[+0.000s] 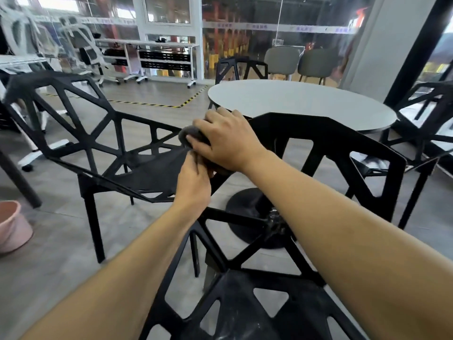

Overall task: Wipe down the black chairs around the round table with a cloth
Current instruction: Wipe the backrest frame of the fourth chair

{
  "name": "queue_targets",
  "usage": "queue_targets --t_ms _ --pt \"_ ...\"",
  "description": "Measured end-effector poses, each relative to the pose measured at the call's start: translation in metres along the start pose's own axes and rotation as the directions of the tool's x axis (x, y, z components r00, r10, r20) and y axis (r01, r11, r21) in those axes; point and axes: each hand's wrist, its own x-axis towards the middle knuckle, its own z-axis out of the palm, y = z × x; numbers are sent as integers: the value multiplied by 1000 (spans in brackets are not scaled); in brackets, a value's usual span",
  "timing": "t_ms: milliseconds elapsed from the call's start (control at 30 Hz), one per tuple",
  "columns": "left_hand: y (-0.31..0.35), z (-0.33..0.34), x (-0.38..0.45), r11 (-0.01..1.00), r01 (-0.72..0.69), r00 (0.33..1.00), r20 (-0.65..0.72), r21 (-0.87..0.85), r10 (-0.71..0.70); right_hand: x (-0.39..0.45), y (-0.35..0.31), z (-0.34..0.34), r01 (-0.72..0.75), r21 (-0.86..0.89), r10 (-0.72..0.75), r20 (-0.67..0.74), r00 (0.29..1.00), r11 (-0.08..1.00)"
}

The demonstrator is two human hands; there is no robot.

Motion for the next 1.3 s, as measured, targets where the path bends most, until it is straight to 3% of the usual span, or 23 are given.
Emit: queue_targets --t_ms 67,133,233,300,467,667,800,867,1000,1067,1167,1233,1300 --pt "-3 1 -1 1000 -14 1000 -21 25 15 -5 34 -15 -134 -21 135 11 991 991" --pt "-3 3 -3 1000 -21 999 -24 -10 21 -20 86 -32 -356 -75 359 24 933 931" --pt "-3 3 -1 999 -32 999 -12 -4 32 -68 155 -70 -685 -92 687 -9 726 723" --pt "-2 3 0 1000 -27 1000 -13 -9 27 -102 171 -88 -766 -117 767 -37 640 633" --pt "-3 5 -2 1000 -15 1000 -3 -6 15 -138 166 -93 -837 -141 820 -168 547 529" --pt "-1 5 -1 999 -1 1000 4 45 0 -100 141 -61 -761 -163 725 -233 648 628" --pt "1 5 -1 998 -20 1000 10 68 19 -70 122 -42 -738 -134 701 -240 672 661" --pt "3 6 -2 997 -8 1000 -1 72 8 -57 106 -33 -682 -133 644 -240 726 719" --pt "4 6 0 996 -9 1000 -7 83 10 -15 49 -7 -489 -49 476 -166 864 871" --pt "2 6 1 994 -26 999 -26 111 29 -6 21 4 -310 -10 304 -181 935 951" --pt "0 8 0 990 -58 996 -55 129 66 -17 24 7 -125 -69 108 -219 970 990" --pt "-3 7 1 991 -66 995 -73 116 74 -26 50 -2 -173 -103 149 -207 967 979" --pt "-3 8 1 992 -65 995 -68 106 72 -44 84 -17 -349 -151 319 -190 928 925"
